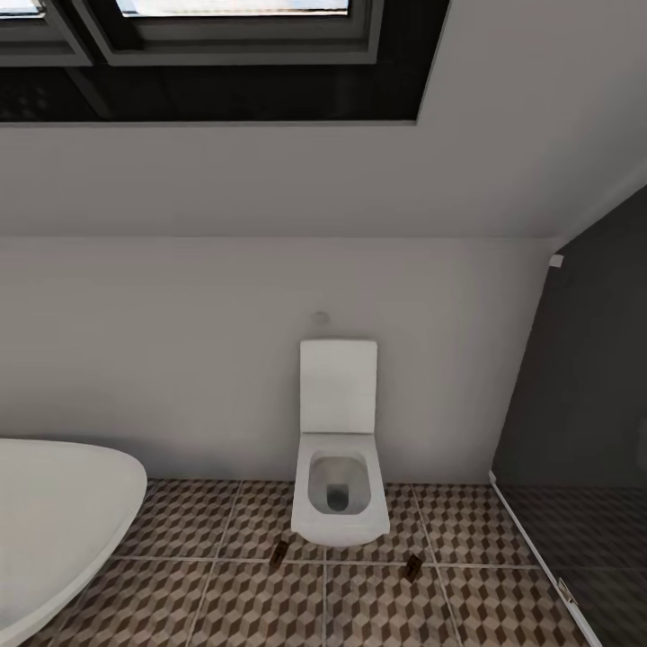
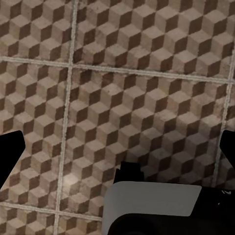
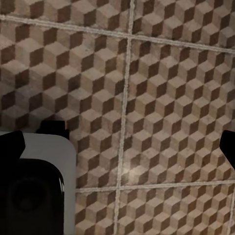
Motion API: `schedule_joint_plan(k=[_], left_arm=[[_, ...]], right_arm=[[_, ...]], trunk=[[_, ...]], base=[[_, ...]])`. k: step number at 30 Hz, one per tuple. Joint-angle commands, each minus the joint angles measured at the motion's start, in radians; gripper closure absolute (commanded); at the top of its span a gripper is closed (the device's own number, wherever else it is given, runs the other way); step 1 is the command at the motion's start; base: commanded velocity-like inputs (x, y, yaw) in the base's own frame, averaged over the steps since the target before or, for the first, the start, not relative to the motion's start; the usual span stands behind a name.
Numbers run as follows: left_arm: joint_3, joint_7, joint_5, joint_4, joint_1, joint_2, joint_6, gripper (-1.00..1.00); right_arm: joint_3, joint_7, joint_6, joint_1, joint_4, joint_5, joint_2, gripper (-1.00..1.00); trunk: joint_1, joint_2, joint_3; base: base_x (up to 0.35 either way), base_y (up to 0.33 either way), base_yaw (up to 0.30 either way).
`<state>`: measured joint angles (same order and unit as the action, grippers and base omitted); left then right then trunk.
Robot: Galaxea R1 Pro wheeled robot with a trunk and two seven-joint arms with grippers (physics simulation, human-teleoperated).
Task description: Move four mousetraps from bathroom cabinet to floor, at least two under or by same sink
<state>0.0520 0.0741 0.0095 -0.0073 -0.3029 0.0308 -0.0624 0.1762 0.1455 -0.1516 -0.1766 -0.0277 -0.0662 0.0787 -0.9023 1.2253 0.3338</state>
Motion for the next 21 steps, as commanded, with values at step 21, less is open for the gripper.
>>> schedule_joint_plan(k=[21], left_arm=[[0.005, 0.001, 0.001, 0.001, -0.001, 0.000, -0.005, -1.00]], right_arm=[[0.007, 0.000, -0.005, -0.001, -0.003, -0.006, -0.026, -1.00]], trunk=[[0.000, 0.001, 0.001]], base=[[0.000, 0.000, 0.000]])
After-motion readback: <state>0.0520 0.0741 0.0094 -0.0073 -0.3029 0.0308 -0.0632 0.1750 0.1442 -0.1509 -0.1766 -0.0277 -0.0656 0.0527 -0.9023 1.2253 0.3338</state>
